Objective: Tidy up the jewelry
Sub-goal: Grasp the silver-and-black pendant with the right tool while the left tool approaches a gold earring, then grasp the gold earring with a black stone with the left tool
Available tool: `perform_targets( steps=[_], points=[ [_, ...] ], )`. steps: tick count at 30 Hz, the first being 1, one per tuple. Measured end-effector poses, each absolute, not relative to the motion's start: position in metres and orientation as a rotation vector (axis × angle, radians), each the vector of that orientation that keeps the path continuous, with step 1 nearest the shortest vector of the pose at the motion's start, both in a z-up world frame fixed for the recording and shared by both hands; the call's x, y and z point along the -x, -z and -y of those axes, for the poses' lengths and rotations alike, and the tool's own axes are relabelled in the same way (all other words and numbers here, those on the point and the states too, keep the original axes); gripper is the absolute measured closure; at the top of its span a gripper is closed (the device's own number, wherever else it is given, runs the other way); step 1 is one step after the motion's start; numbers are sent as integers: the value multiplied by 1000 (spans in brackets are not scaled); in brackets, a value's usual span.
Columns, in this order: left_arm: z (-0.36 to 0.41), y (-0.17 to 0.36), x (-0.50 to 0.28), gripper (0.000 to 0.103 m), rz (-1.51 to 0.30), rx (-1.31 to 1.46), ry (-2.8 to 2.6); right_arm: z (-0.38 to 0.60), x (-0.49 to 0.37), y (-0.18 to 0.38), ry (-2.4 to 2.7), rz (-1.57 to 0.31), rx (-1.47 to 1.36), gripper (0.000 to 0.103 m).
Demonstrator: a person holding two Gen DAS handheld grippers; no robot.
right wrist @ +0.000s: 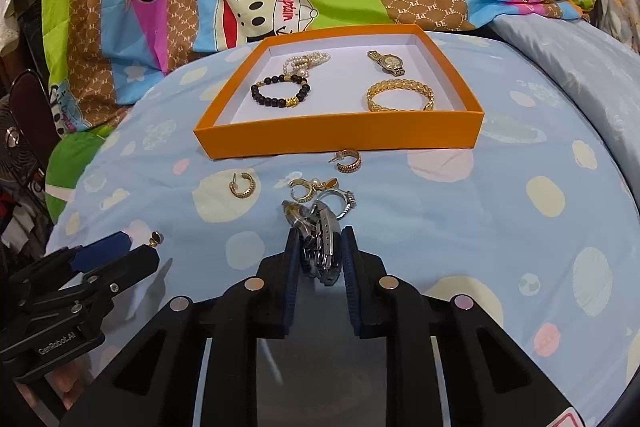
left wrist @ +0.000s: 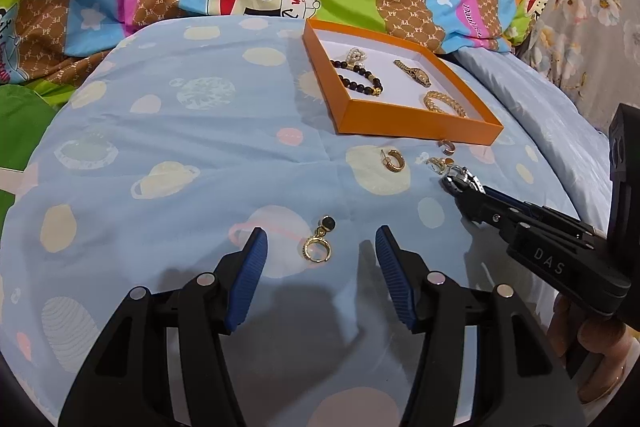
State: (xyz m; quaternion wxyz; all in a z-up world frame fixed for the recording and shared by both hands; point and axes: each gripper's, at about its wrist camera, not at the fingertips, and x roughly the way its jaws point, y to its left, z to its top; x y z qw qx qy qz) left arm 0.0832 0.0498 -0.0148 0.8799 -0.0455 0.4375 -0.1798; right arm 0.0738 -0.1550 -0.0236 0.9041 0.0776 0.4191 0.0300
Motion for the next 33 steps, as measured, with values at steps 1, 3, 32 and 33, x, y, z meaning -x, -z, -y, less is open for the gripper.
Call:
perform_targets(
  steps=[1,3,32,33],
  points=[
    [-50,15,-83,49,-912,96,376,156,-73,24,-63,-865,-167,85],
    [-50,15,-84,49,-912,97,376,158,-70,23,-60,-858,-176,85],
    [-28,18,-86,89,-927,77,448,184,-35,14,-44,-838,-238,88],
    [-28,18,-87,89,-927,77,447,184,-35,15,-48,-846,-233,87]
  ],
)
